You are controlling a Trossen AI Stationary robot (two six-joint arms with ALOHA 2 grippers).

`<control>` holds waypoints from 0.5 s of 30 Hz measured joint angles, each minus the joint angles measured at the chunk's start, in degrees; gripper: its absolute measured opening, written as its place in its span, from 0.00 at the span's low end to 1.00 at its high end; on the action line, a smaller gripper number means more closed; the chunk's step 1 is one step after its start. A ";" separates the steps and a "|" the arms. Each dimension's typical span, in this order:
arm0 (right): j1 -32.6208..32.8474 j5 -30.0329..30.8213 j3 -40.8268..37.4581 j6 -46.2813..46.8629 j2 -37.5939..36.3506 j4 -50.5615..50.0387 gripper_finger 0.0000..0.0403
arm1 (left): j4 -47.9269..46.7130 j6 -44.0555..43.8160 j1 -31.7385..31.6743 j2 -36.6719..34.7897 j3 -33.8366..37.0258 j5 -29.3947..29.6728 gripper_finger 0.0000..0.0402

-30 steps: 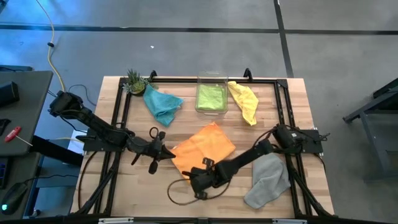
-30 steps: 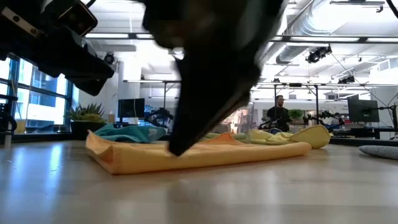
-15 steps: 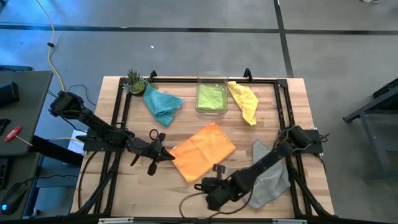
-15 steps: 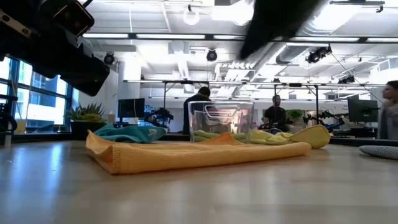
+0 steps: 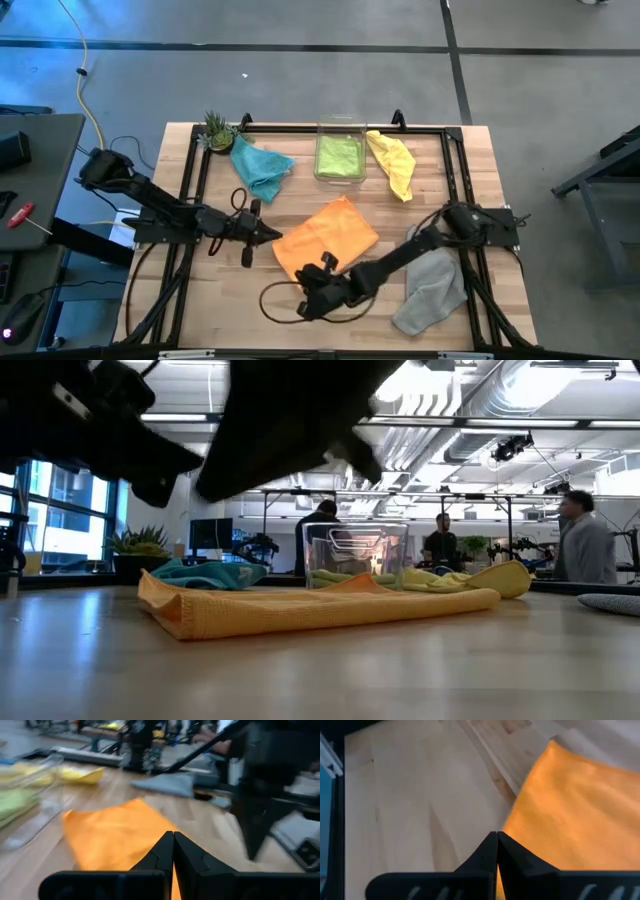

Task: Fold microfiber towels
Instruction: Fold the orange microfiber cloth

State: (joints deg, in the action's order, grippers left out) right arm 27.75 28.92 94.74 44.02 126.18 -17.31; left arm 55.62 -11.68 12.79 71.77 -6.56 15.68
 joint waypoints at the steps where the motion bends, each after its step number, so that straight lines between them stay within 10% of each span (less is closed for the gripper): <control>1: -0.66 -0.86 0.00 0.00 1.09 1.54 0.00 | -0.09 0.00 -0.48 0.00 0.45 0.04 0.00; 15: -2.61 -12.19 0.15 0.65 5.44 -4.65 0.00 | -0.11 -0.15 -1.94 0.00 1.59 -0.04 0.00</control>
State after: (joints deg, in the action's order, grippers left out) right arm 25.15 16.73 94.89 44.68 131.62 -21.96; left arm 55.50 -11.84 10.85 71.77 -4.97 15.64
